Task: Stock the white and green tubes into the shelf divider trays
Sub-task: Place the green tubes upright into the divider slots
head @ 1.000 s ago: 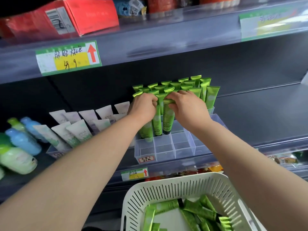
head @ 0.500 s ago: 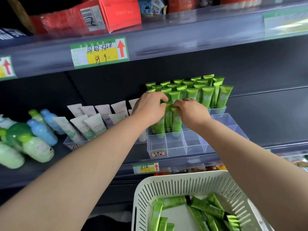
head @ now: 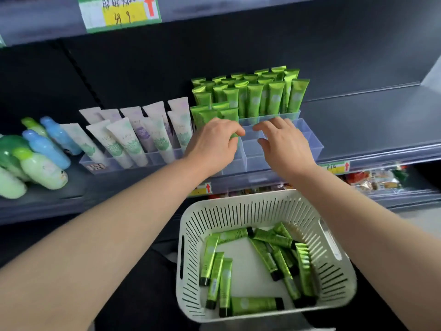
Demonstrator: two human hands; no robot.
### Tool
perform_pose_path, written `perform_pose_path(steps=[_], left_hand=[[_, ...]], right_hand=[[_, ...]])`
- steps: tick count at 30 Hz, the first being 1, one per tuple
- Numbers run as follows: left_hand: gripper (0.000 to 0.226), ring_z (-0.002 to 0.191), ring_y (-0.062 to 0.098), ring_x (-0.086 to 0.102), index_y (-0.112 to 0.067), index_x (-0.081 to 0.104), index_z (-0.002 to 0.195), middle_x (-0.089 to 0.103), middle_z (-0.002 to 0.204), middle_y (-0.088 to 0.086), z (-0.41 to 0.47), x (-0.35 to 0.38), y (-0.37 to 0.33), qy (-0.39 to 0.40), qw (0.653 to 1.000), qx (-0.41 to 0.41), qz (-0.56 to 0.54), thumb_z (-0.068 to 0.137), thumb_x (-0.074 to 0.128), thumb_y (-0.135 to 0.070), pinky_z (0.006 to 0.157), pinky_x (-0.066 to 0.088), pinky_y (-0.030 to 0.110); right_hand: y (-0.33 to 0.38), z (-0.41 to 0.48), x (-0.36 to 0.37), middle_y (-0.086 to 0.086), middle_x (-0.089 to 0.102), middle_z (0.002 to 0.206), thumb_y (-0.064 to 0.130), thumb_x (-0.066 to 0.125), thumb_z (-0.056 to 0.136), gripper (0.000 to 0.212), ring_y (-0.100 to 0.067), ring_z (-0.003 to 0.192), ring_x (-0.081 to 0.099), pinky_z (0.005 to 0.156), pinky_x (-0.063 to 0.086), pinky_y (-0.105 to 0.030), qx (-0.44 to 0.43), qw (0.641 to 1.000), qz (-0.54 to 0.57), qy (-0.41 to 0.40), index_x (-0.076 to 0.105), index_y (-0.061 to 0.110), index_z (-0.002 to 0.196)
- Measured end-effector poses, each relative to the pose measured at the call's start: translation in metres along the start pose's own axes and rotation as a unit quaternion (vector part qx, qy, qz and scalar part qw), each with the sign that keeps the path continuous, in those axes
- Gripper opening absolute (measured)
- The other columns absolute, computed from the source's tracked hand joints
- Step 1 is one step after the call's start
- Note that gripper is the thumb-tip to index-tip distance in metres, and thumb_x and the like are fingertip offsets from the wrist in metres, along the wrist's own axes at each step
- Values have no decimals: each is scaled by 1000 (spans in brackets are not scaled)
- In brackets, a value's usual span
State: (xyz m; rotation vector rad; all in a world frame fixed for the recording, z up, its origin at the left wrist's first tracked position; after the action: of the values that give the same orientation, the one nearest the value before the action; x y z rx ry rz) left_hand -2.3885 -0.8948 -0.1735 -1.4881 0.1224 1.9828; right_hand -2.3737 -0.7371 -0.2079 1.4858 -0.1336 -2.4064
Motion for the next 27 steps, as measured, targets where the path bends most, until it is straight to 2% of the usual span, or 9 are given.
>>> perform_pose_path(steps=[5, 9, 14, 18, 21, 24, 27], left_hand=[[25, 112, 19, 54, -24, 69, 111, 68, 115, -5, -49, 55, -5, 71, 997, -15, -18, 93, 53, -15, 90, 47, 39], [27, 112, 21, 57, -27, 68, 113, 66, 117, -1, -88, 109, -1, 170, 983, -72, -17, 93, 52, -18, 94, 47, 37], [26, 106, 21, 61, -28, 67, 113, 67, 117, -1, -130, 168, 18, 286, 945, -156, -24, 91, 57, -19, 90, 50, 33], [26, 107, 20, 60, -26, 65, 116, 64, 121, -2, -148, 198, 36, 321, 925, -199, -25, 93, 56, -19, 92, 50, 36], [26, 100, 20, 63, -21, 64, 118, 62, 123, 0, -157, 213, 45, 342, 914, -217, -38, 96, 52, -17, 89, 52, 39], [27, 106, 19, 61, -17, 63, 122, 62, 126, 1, -163, 223, 55, 346, 909, -230, -41, 97, 51, -14, 94, 49, 38], [29, 110, 20, 59, -15, 62, 122, 60, 127, 3, -167, 230, 66, 337, 900, -270, -54, 97, 49, -8, 95, 48, 35]], right_hand=[[-14, -78, 25, -7, 61, 110, 13, 56, 88, 30, -33, 102, 54, 75, 49, -45, 9, 999, -6, 51, 61, 18, 117], [-32, -127, 65, -1, 59, 116, 17, 54, 89, 31, -26, 109, 52, 85, 47, -40, 47, 983, -23, 176, 61, 25, 118], [-57, -165, 110, 4, 58, 121, 10, 50, 89, 34, -21, 111, 52, 85, 49, -35, 111, 940, -22, 322, 62, 30, 114], [-63, -174, 145, 0, 58, 125, -2, 48, 84, 44, -24, 108, 58, 90, 50, -38, 129, 904, -14, 407, 60, 24, 118], [-62, -174, 169, -5, 56, 128, -7, 42, 85, 53, -26, 107, 58, 91, 50, -40, 146, 881, -10, 450, 53, 22, 129], [-61, -173, 192, -8, 48, 137, -10, 39, 84, 63, -30, 117, 53, 94, 47, -41, 137, 876, -11, 462, 41, 21, 139], [-64, -177, 214, -9, 41, 146, -8, 38, 85, 65, -31, 127, 46, 101, 43, -41, 122, 864, -23, 488, 35, 20, 143]])
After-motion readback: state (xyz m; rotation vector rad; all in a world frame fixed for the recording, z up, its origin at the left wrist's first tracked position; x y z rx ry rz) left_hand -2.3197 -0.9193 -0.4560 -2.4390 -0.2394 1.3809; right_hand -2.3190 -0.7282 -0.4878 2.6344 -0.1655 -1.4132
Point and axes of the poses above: each hand's wrist, its own z-axis towards the middle knuckle, its own x-axis out of the palm, y = z × x, the point moved 3 cm from there along z, towards the middle knuckle
